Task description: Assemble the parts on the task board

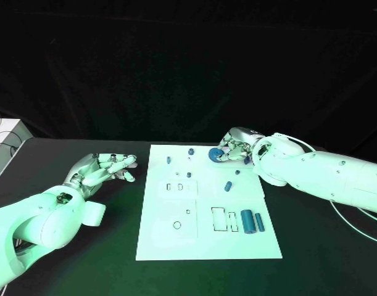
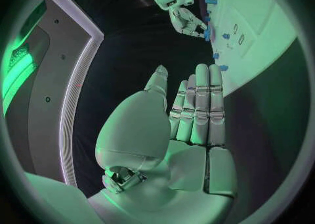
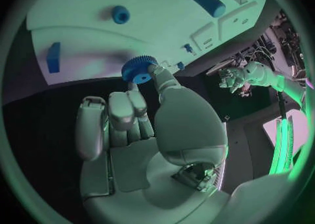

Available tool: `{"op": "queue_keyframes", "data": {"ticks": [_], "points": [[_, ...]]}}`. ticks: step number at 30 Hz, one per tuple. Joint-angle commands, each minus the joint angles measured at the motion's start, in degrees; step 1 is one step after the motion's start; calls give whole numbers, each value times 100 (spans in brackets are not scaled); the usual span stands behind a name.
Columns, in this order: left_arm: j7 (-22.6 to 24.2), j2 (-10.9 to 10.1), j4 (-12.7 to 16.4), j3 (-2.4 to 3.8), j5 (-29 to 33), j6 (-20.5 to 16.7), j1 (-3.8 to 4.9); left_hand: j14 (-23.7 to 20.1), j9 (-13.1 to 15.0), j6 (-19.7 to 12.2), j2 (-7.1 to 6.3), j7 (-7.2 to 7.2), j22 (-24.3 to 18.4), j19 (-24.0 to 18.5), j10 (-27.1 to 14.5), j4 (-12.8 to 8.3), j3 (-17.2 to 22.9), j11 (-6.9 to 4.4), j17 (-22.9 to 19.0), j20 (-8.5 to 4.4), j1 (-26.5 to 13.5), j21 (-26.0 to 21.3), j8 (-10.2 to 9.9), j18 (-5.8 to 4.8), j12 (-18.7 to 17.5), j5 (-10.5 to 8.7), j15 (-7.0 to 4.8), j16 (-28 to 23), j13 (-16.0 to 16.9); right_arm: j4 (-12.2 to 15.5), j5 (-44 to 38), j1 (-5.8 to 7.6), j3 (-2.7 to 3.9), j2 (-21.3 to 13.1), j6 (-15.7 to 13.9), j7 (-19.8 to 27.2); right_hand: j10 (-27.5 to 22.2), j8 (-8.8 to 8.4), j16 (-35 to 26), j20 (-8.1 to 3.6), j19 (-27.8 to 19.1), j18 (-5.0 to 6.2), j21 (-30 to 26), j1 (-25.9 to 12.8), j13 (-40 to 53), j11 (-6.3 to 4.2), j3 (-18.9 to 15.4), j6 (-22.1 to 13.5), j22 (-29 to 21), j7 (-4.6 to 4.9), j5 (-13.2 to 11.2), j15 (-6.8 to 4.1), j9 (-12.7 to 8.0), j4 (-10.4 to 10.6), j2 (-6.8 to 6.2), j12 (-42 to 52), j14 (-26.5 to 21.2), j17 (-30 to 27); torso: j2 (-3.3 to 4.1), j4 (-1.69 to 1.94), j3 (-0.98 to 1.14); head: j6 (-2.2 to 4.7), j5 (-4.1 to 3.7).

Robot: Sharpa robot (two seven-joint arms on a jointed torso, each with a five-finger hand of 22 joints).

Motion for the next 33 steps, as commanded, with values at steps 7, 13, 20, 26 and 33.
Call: {"op": "queue_keyframes", "data": {"ticks": [7,13,20,26,33], "points": [[69,-1,33,6,-21,94,-12,-8,6,-36,8,-2,-6,-8,-46,-8,5,-5,-3,14,-2,27,21,75,26,-22,20,-30,0,506,-922,8,6,103,-555,-250,35,15,-38,1,526,-48,43,57,1,-15,7,60,1171,-24,-75,-30,-15,32,-27,-51,30,3,0,19,-6,9,8],[69,1,43,6,-21,101,-17,-8,6,-36,8,-2,-6,-8,-46,-8,5,-5,-3,14,-2,27,21,75,26,-22,20,-30,0,472,-1264,-11,-16,368,-632,-428,43,14,-38,-1,526,-50,45,66,3,-15,18,62,1172,-25,-90,-31,-16,34,-30,-52,31,6,1,16,-6,14,23],[67,6,46,6,-21,103,-20,-8,6,-36,8,-2,-6,-8,-46,-8,5,-5,-3,14,-2,27,21,75,26,-22,20,-30,0,280,-1436,-46,-43,676,-683,-669,31,14,-49,-2,526,-51,46,94,-6,-15,48,53,1173,-21,-86,-30,-19,17,-27,-76,30,-1,3,30,-11,0,9],[67,2,46,6,-21,99,-21,-8,6,-36,8,-2,-6,-8,-46,-8,5,-5,-3,14,-2,27,21,75,26,-22,20,-30,0,137,-1476,-81,-66,850,-659,-714,27,13,-57,-2,526,-52,45,100,-9,-13,69,48,1173,-16,-86,-31,-21,-3,-29,-89,30,-2,6,30,-13,-16,30],[65,-3,53,6,-21,100,-21,-8,6,-36,8,-2,-6,-8,-46,-8,5,-5,-3,14,-2,27,21,75,26,-22,20,-30,0,-10,-1498,-112,-79,988,-541,-751,27,13,-57,-2,526,-52,45,100,-9,-13,69,48,1173,-16,-86,-31,-21,-3,-29,-89,30,-2,2,20,-10,-31,33]]}}
